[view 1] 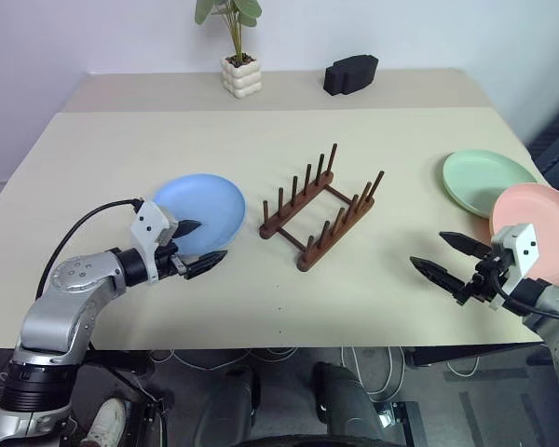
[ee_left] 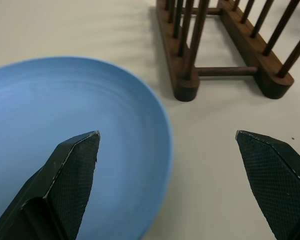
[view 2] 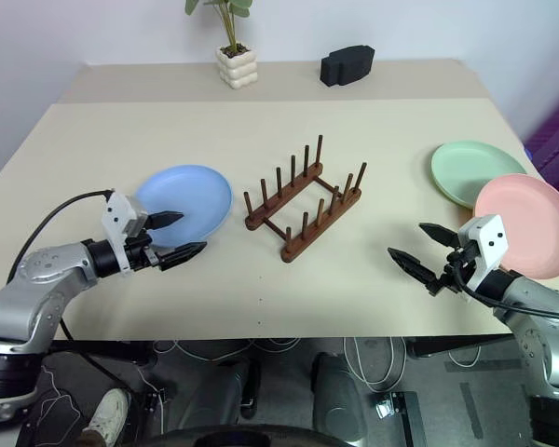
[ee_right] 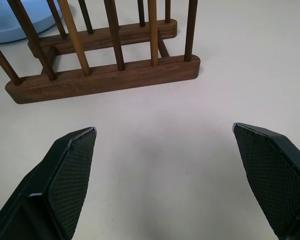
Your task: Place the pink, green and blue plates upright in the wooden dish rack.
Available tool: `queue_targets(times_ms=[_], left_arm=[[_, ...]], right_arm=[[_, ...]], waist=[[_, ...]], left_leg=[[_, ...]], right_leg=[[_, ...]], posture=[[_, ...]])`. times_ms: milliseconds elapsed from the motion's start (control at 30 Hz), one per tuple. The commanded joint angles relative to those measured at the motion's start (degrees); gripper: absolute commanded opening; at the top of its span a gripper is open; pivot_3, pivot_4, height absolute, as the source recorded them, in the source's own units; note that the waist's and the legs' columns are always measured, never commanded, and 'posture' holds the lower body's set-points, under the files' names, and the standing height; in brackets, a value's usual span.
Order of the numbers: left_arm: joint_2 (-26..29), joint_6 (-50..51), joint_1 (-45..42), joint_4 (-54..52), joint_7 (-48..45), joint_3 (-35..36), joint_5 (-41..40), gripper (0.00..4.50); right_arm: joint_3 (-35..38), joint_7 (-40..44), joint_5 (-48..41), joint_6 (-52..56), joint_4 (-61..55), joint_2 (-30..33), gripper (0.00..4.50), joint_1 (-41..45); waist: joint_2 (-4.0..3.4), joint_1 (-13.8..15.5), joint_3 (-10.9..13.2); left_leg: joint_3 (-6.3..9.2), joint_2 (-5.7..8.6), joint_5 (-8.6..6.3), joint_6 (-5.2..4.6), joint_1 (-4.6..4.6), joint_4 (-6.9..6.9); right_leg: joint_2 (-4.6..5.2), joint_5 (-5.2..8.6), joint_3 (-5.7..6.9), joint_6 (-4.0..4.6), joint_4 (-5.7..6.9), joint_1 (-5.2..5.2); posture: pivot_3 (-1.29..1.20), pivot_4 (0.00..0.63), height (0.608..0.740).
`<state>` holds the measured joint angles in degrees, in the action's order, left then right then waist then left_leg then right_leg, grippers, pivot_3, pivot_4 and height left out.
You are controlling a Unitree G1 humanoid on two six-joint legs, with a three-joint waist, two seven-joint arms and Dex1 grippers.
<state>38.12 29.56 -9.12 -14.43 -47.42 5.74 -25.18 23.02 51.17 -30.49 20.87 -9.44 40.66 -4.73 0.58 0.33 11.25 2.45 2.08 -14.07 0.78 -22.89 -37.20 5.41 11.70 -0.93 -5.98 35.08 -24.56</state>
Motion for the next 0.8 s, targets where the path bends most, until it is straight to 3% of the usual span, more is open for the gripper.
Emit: queue_targets(times_ms=[33,433,800], left_arm=[[-0.28,-0.78,0.21,-1.70,0.53,0.23,-0.09,4.50],[-0.77,-1.17,4.27,-5.59,1.98,1.70,-0.69,4.50],[5.50,3.35,9.03,-10.84,-3.95,2.60,-5.52,4.50]], right_arm=[[1.79,0.13,-0.37,-0.47,-1.14,1.55,4.46,0.55],[-0.89,0.48,0.17,0.58,-0.94,3.40,4.46,4.26],[-2.82,-2.13,-0.55,0.90,-6.64,-0.43,4.46,-0.06]], waist=[[0.00,0.01,0.00],[0.03,0.07,-0.02],[0.04,0.14,-0.02]], left_leg=[[0.00,0.00,0.00,0.00,0.00,0.00],[0.00,0.00,0.00,0.00,0.04,0.00],[0.00,-0.02,-0.01,0.00,0.05,0.00]], right_leg=[[0.00,0.00,0.00,0.00,0.00,0.00],[0.00,0.00,-0.01,0.00,0.00,0.04],[0.01,0.02,0.00,0.01,-0.01,0.04]], posture=[[0.00,0.150,0.736],[0.00,0.150,0.736],[0.00,0.150,0.736]])
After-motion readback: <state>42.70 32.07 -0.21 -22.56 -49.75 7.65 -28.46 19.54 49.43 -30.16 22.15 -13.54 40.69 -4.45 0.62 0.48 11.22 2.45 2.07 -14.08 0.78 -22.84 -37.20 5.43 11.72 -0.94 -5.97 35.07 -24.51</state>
